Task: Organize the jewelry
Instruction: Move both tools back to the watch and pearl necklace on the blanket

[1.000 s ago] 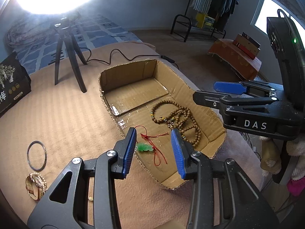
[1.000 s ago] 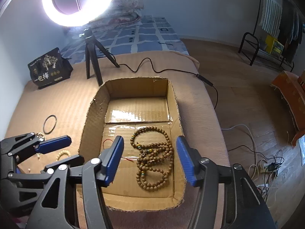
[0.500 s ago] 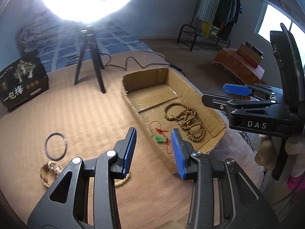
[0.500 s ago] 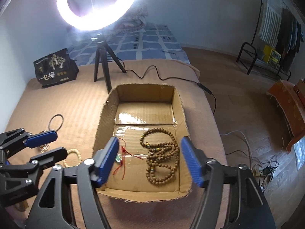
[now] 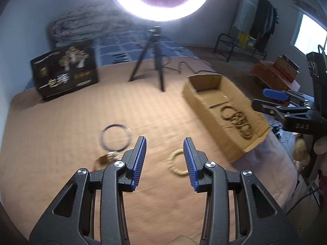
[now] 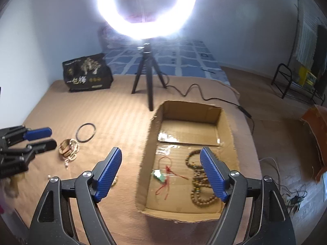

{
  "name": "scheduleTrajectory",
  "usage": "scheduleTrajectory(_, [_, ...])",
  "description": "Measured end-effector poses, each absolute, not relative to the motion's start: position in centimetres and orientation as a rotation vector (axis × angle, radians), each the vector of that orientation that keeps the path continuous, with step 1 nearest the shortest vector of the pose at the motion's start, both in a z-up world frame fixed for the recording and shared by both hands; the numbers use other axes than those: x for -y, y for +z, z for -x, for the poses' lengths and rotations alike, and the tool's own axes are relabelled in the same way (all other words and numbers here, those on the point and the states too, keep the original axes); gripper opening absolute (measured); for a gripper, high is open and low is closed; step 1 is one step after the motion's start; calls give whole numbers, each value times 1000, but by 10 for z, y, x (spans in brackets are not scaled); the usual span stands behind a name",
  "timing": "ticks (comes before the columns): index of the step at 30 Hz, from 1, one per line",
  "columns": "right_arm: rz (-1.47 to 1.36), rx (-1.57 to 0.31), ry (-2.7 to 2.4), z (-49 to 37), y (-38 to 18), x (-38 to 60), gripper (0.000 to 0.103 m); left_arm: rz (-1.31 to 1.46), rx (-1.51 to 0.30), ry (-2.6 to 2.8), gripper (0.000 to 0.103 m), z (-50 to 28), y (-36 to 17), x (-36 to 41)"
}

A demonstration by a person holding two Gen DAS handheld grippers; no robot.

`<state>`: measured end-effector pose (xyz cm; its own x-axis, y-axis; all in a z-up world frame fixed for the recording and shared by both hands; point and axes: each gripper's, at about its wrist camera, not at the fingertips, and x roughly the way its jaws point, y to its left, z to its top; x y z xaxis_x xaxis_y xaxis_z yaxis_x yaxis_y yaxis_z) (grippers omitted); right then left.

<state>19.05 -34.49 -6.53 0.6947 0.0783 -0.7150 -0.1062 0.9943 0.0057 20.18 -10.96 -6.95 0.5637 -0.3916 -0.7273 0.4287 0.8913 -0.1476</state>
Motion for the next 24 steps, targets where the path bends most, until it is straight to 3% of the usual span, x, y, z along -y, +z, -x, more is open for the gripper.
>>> scheduleTrajectory(10, [30, -888, 213, -207, -84, 310, 79, 2, -898, -372, 38, -210, -97, 39])
scheduleTrajectory(24, [39, -996, 411, -226, -121, 250, 75, 34, -968, -329, 38, -230, -130, 6])
